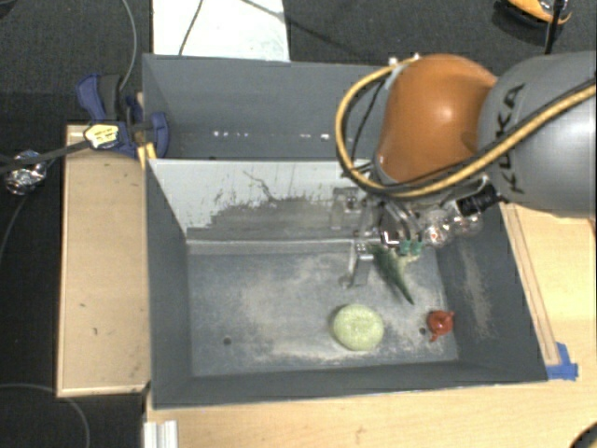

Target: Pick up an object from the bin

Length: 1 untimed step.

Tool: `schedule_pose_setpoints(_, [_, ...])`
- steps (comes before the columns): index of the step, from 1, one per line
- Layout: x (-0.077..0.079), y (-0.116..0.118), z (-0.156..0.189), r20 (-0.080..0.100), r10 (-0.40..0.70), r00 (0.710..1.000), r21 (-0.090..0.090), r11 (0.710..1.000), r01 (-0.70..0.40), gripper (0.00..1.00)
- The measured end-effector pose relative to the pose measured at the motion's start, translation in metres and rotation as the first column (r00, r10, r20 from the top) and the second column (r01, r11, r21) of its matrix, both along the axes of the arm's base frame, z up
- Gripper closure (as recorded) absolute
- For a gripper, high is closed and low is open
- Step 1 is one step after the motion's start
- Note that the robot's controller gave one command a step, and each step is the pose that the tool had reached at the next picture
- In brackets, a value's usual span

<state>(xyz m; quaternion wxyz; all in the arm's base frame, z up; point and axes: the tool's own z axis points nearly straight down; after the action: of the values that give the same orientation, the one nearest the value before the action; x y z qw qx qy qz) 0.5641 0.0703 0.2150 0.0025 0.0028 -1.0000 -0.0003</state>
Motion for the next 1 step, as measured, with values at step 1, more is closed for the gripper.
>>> schedule_pose_setpoints(1, [0.0016, -0.0004, 0.0046, 0.008, -0.002, 1.0, 0.001, 1.0, 0.002, 0.0])
